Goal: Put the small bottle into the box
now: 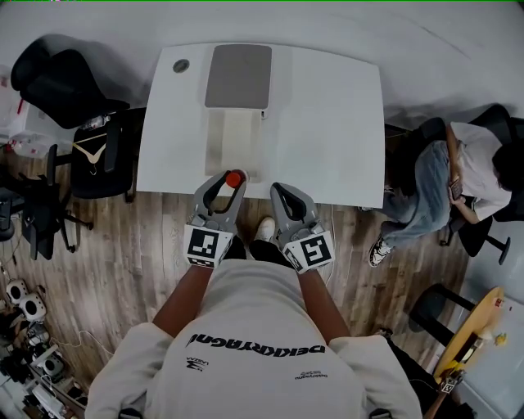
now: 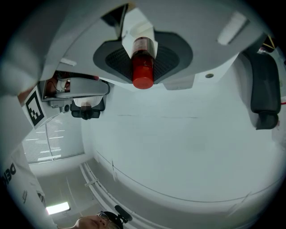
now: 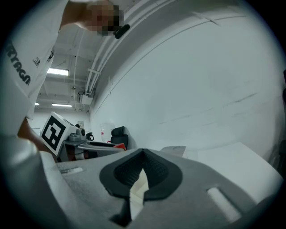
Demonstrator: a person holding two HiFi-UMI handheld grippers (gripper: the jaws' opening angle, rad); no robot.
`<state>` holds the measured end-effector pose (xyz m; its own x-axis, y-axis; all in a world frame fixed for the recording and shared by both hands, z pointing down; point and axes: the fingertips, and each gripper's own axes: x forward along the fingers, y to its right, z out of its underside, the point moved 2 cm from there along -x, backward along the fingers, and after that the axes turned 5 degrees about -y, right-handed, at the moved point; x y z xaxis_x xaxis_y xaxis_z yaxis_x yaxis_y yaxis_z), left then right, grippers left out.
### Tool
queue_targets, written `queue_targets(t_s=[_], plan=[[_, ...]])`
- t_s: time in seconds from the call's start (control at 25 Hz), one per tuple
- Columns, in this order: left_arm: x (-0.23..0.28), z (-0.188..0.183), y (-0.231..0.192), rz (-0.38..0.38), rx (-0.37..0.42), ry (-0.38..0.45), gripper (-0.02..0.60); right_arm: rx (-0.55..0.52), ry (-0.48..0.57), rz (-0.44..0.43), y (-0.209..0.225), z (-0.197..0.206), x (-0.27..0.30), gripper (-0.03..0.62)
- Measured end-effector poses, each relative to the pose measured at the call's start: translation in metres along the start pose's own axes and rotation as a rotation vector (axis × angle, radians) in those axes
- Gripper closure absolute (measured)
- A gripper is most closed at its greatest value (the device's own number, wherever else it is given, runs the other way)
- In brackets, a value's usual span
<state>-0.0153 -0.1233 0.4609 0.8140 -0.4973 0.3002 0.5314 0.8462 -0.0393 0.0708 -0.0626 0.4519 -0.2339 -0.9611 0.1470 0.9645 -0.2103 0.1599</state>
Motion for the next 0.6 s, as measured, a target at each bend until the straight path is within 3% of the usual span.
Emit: queue_targets(t_s=[0.6], plan=[[0.016,0.017,-0.037,0.047,0.000,-0.045,0.439,0.045,-0.038,0.089,-0.011,0.017,0.021,0.597]])
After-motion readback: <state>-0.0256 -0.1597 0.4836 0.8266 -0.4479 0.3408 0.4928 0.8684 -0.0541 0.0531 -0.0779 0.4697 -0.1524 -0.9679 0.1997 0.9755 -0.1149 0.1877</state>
